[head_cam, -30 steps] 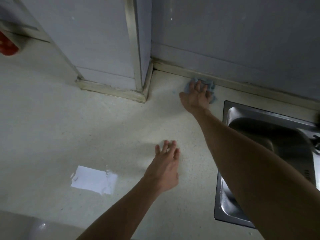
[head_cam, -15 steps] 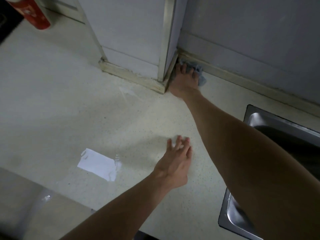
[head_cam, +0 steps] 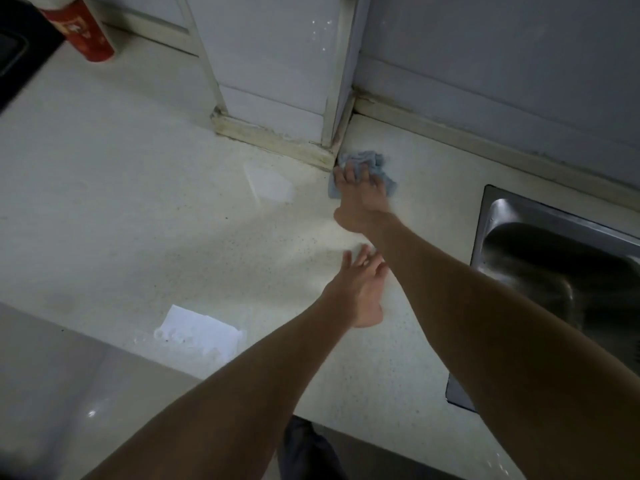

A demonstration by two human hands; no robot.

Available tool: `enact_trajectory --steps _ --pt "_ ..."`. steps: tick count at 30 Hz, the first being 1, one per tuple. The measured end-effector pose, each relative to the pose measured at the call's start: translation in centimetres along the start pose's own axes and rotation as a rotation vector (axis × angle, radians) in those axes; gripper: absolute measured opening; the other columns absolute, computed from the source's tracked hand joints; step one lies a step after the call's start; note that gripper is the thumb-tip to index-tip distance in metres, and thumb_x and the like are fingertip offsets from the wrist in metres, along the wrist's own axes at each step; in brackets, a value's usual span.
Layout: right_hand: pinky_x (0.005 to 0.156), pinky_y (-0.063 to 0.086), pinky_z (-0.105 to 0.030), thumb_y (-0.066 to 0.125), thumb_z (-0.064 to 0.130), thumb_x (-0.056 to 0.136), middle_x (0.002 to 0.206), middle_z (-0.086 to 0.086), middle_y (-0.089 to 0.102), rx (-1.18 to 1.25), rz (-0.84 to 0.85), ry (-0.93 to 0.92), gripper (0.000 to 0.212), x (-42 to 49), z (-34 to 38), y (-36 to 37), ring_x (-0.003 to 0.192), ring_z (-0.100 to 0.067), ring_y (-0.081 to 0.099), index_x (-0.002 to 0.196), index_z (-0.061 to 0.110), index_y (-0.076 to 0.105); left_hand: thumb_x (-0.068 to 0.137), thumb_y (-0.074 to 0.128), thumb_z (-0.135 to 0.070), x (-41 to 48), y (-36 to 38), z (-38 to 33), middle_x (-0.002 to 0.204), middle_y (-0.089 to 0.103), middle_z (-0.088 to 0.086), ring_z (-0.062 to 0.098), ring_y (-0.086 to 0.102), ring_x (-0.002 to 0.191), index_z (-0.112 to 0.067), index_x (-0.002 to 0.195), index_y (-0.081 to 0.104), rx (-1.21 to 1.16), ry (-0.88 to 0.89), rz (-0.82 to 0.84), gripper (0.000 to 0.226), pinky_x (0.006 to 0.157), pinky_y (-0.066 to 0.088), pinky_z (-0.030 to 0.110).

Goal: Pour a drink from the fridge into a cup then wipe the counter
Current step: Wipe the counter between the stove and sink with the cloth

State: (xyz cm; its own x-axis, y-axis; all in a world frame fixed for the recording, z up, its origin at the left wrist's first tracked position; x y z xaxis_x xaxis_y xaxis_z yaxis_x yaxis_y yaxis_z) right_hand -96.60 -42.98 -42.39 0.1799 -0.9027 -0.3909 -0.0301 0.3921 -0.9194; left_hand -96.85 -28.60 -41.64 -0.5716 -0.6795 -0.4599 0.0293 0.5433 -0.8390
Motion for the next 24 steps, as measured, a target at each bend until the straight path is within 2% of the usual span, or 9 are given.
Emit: enact_trajectory --steps 2,4,6,8,11,14,17,20,24 --pt "0.121 0.002 -0.047 0.049 0.019 0.089 0.163 -0.009 -0.003 0.019 0.029 -0.016 0.082 -1.8 0.9 0.5 0.15 -0.032 -0.006 0.156 0.016 0.002 0.091 0.053 -0.023 -0.8 -0.5 0.1 0.157 0.025 0.013 0.029 0.014 0.147 -0.006 0.146 0.032 -0.054 0.059 -0.017 0.061 0.121 0.011 0.049" --pt "0.121 -0.001 -0.046 0.048 0.018 0.089 0.164 -0.008 -0.004 0.047 0.046 -0.042 0.082 -4.0 2.1 1.1 0.15 -0.032 -0.008 0.156 0.016 0.001 0.092 0.052 -0.018 -2.3 -0.9 0.1 0.142 0.047 0.014 0.028 0.036 0.137 -0.003 0.134 0.049 -0.126 0.084 -0.076 0.045 0.118 0.021 0.042" --pt "0.121 -0.002 -0.045 0.048 0.019 0.089 0.164 -0.008 -0.004 0.061 0.055 -0.06 0.082 -6.1 3.4 2.0 0.15 -0.031 -0.009 0.156 0.017 0.002 0.094 0.052 -0.016 -4.1 -0.6 0.8 0.127 0.06 0.015 0.028 0.051 0.124 -0.001 0.126 0.055 -0.198 0.017 -0.091 0.036 0.112 0.032 0.035" --pt "0.122 -0.002 -0.045 0.051 0.022 0.087 0.164 -0.007 -0.003 0.064 0.058 -0.065 0.084 -7.6 4.2 2.8 0.15 -0.03 -0.008 0.156 0.018 0.003 0.096 0.049 -0.019 -5.7 0.2 1.3 0.123 0.063 0.016 0.028 0.056 0.119 0.0 0.127 0.055 -0.146 -0.036 -0.083 0.036 0.111 0.032 0.033" --pt "0.122 -0.004 -0.044 0.052 0.023 0.086 0.164 -0.004 -0.005 0.06 0.08 -0.057 0.087 -8.3 4.2 3.4 0.15 -0.029 -0.011 0.156 0.02 0.001 0.096 0.047 -0.021 -7.1 0.7 1.3 0.132 0.057 0.014 0.025 0.047 0.128 -0.002 0.132 0.051 -0.049 -0.032 -0.136 0.041 0.118 0.023 0.033" --pt "0.122 -0.004 -0.044 0.051 0.022 0.086 0.164 -0.003 -0.005 0.064 0.067 -0.044 0.086 -8.0 3.9 3.3 0.15 -0.027 -0.011 0.156 0.02 0.001 0.096 0.047 -0.019 -7.4 0.5 2.0 0.134 0.056 0.01 0.021 0.046 0.129 -0.005 0.13 0.052 -0.081 -0.065 -0.204 0.037 0.115 0.027 0.029" --pt "0.122 -0.004 -0.045 0.053 0.026 0.088 0.164 -0.005 -0.007 0.06 0.051 -0.027 0.087 -7.0 2.8 2.8 0.15 -0.028 -0.012 0.156 0.019 -0.001 0.098 0.043 -0.017 -6.9 -0.1 3.5 0.152 0.039 0.012 0.023 0.031 0.143 -0.005 0.144 0.04 -0.081 -0.104 -0.228 0.048 0.119 0.025 0.038" --pt "0.122 -0.002 -0.046 0.053 0.026 0.088 0.164 -0.007 -0.006 0.059 0.021 0.009 0.087 -4.6 0.6 1.7 0.15 -0.031 -0.01 0.156 0.017 0.0 0.098 0.039 -0.015 -5.5 -0.8 4.9 0.161 0.019 0.009 0.024 0.011 0.15 -0.008 0.151 0.027 -0.025 -0.12 -0.202 0.054 0.12 0.018 0.048" --pt "0.122 0.002 -0.047 0.053 0.025 0.087 0.163 -0.009 0.0 0.036 -0.015 0.038 0.085 -1.2 -2.3 -0.1 0.15 -0.032 -0.005 0.155 0.015 0.004 0.098 0.04 -0.021 -3.9 -0.5 6.3 0.162 0.013 0.008 0.024 0.004 0.15 -0.011 0.151 0.026 -0.042 -0.165 -0.104 0.056 0.119 0.017 0.052"
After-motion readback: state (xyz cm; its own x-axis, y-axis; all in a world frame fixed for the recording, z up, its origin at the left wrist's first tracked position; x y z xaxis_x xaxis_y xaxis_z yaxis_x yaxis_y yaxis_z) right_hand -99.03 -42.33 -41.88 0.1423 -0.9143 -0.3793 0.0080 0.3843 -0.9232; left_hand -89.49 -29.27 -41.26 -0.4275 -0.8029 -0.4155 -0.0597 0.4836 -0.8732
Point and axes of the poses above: each hand's wrist, its own x-axis towards the middle knuckle, its own y-axis out of the palm, z = x × y, the point moved 8 cm from there along x, towards the middle knuckle
